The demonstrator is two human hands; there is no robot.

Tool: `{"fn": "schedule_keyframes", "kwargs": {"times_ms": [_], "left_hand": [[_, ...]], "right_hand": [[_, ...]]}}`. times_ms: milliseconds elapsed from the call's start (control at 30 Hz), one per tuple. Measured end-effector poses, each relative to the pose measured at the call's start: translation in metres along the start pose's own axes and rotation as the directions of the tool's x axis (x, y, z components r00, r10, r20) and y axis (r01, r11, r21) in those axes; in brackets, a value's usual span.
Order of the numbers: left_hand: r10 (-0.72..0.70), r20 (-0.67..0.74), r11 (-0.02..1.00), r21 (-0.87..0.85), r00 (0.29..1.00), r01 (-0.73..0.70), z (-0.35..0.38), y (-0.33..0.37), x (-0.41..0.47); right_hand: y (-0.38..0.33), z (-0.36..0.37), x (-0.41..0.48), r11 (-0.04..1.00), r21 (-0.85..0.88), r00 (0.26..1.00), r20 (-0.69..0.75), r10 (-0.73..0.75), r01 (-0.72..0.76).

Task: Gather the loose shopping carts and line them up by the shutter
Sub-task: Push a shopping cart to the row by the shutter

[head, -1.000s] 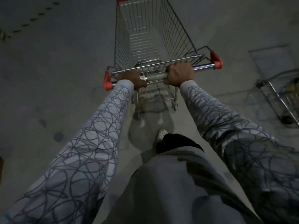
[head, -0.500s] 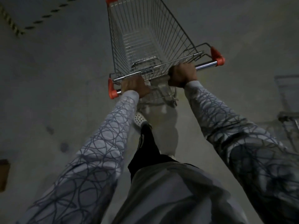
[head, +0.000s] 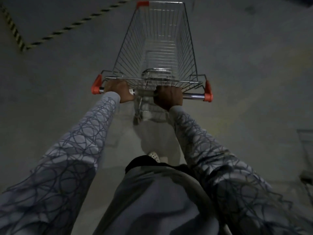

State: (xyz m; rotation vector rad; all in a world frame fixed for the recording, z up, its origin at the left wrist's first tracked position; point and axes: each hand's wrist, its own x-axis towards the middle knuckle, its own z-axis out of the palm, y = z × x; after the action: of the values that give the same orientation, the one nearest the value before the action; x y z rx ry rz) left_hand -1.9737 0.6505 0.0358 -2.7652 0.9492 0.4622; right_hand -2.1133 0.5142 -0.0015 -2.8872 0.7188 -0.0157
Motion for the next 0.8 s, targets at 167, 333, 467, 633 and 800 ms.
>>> {"fn": "schedule_keyframes", "kwargs": {"times_ms": [167, 333, 467, 633, 800], "left_hand": [[0.039, 0.020, 0.999, 0.017, 0.999, -0.040, -0.028, -0.009, 0.089], [0.024, -0.046, 0.997, -0.071, 0.999, -0.027, -0.049, -0.015, 0.188], [0.001, -0.104, 0.994, -0.112, 0.995, -0.013, -0.081, -0.005, 0.281], [0.014, -0.191, 0.987, -0.153, 0.982, -0.044, -0.113, -0.001, 0.381], [-0.007, -0.185, 0.984, -0.177, 0.983, -0.026, -0.153, -0.032, 0.468]], "right_hand": [[0.007, 0.003, 0.083, 0.997, -0.017, 0.995, -0.072, 0.074, -0.076], [0.024, -0.003, 0.188, 0.996, -0.022, 0.996, 0.013, 0.087, -0.087], [0.053, -0.014, 0.287, 0.995, -0.067, 0.997, 0.021, 0.080, -0.078], [0.073, -0.028, 0.408, 0.988, -0.105, 0.991, 0.060, 0.121, -0.114], [0.059, -0.028, 0.517, 0.993, -0.097, 0.994, 0.071, 0.080, -0.073]]}}
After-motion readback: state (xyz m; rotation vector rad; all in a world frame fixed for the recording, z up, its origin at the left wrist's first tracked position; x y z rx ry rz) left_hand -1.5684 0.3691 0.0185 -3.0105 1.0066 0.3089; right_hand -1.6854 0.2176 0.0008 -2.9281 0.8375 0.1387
